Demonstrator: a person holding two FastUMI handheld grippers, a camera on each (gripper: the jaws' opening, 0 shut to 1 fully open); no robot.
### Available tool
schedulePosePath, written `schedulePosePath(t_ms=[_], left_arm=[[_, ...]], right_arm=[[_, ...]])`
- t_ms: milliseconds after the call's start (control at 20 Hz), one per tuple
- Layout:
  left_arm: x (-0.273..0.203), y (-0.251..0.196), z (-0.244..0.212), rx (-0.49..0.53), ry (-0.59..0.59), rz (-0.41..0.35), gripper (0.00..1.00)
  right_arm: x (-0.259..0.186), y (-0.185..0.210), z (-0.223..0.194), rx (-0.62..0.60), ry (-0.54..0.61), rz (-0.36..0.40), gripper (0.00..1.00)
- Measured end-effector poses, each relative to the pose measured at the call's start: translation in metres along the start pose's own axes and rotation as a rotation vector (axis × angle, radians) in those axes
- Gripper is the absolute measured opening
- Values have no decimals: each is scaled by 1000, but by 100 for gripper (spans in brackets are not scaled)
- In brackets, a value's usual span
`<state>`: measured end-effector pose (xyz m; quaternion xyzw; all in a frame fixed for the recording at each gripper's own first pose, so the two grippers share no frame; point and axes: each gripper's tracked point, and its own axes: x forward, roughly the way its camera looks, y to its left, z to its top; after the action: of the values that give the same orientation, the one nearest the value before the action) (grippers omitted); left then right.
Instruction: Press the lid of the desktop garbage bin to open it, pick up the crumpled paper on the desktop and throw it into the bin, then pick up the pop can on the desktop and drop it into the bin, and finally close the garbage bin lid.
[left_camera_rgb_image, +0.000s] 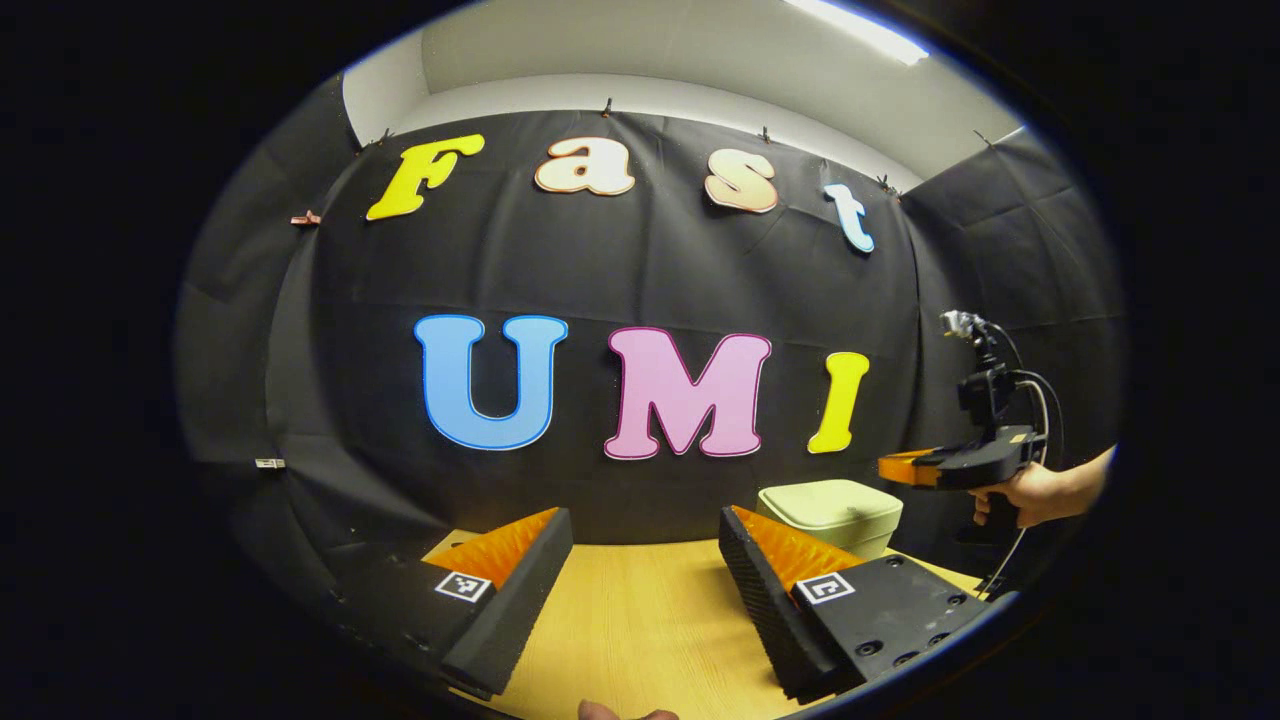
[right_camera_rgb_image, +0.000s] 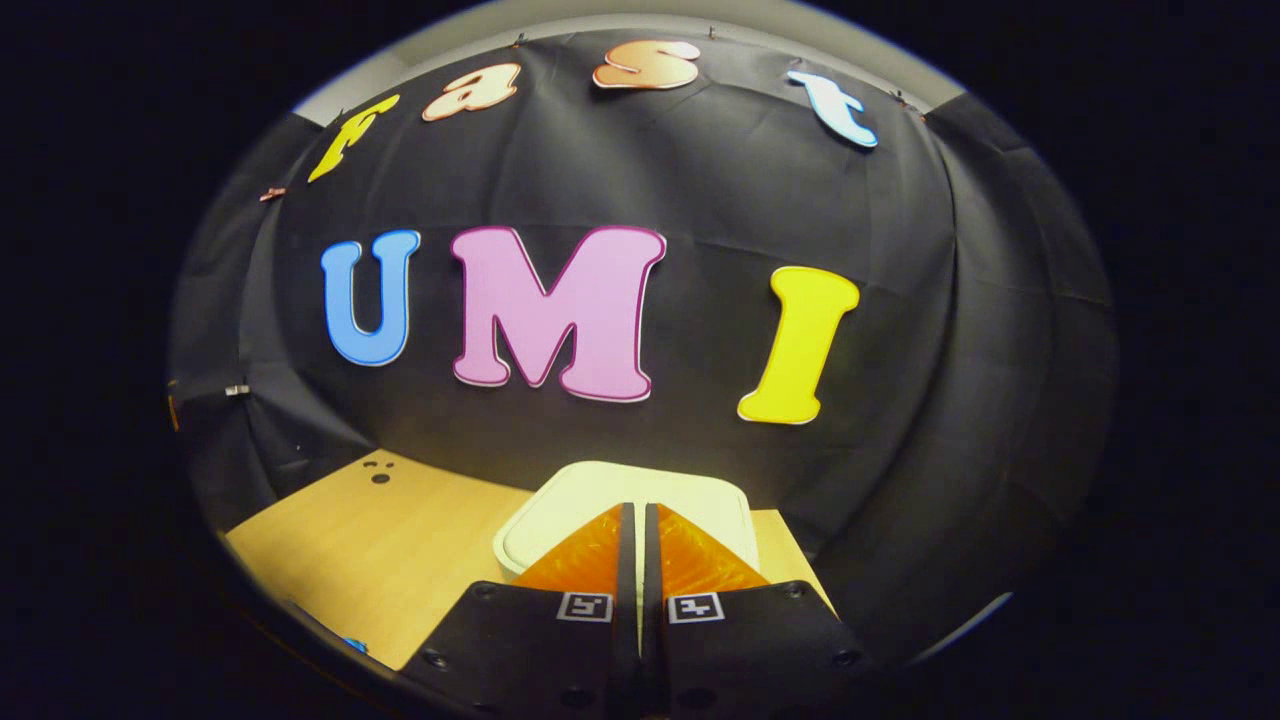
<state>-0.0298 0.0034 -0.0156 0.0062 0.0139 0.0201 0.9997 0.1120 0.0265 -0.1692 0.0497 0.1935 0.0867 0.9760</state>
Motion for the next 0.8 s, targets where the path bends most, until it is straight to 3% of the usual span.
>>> schedulePosePath(t_ms=[400, 800], left_arm=[[-2, -3, 0, 11, -2, -2, 95], [-4, -2, -4, 9, 7, 3, 95]], right_arm=[[35, 11, -38, 3, 104, 20, 6], [42, 13, -55, 23, 151, 20, 6]])
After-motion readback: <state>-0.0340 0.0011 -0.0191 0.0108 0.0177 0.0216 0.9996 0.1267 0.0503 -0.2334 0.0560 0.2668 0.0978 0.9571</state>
